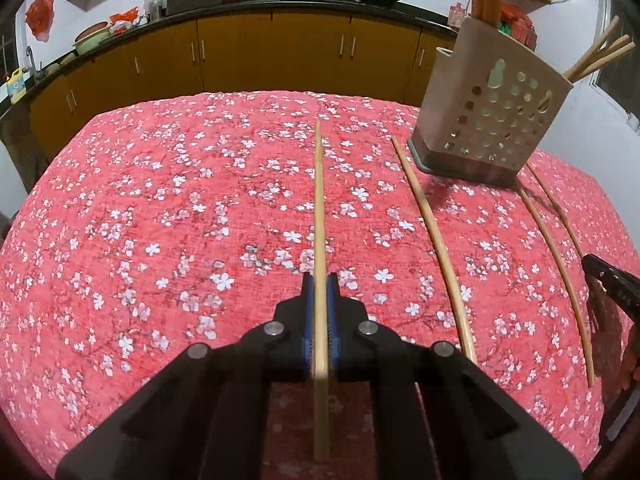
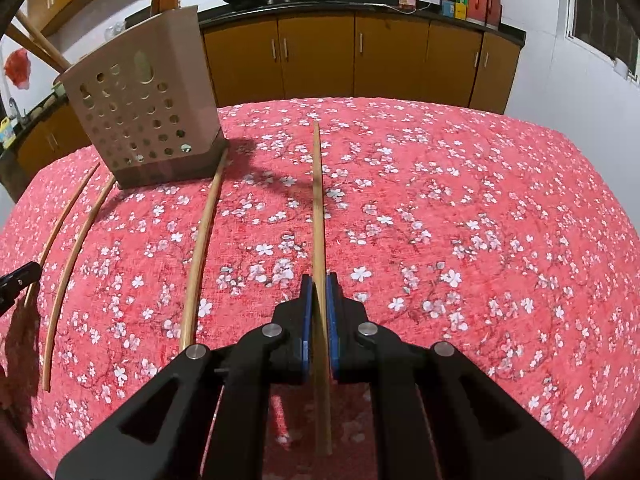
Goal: Organize utensils
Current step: 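Hold the chopsticks in both grippers and lift them off the cloth, then raise the left gripper's chopstick upright over the holder while the right gripper does the same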
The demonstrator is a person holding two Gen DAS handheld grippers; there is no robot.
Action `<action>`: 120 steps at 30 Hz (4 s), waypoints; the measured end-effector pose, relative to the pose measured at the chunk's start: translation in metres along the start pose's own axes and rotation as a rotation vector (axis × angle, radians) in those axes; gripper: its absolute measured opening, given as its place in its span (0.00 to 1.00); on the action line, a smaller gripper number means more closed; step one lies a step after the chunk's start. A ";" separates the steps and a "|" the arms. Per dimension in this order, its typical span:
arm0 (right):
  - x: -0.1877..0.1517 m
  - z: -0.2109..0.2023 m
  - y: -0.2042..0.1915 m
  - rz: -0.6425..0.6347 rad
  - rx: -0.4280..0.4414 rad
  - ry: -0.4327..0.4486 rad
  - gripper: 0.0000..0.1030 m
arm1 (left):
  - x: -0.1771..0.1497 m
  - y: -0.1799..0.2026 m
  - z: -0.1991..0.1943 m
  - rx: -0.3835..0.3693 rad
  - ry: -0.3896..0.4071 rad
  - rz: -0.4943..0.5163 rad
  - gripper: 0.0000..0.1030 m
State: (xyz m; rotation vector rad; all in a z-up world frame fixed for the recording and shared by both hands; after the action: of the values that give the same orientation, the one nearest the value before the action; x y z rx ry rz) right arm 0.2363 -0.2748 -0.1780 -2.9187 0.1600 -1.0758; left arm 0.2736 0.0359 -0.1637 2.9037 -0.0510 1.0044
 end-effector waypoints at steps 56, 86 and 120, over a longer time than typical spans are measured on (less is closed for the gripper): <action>-0.010 -0.006 -0.005 0.010 -0.002 0.000 0.08 | -0.020 0.011 -0.018 -0.002 -0.005 0.007 0.11; 0.058 -0.110 0.002 0.029 0.044 0.294 0.07 | 0.047 0.020 -0.101 -0.052 0.173 0.039 0.08; 0.158 -0.243 -0.054 0.023 0.291 0.633 0.07 | 0.147 0.094 -0.231 -0.284 0.483 0.096 0.07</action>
State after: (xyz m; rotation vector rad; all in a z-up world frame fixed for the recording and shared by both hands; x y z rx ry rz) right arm 0.2030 -0.2358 0.1125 -2.2351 0.0394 -1.8034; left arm 0.2422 -0.0416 0.1135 2.3600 -0.2810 1.5422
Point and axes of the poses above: each gripper's, at about its wrist camera, not at the fingertips, and z roughly the way its jaws point, y to its right, x to its top, the point moved 10 cm from there along z, roughly the way its jaws point
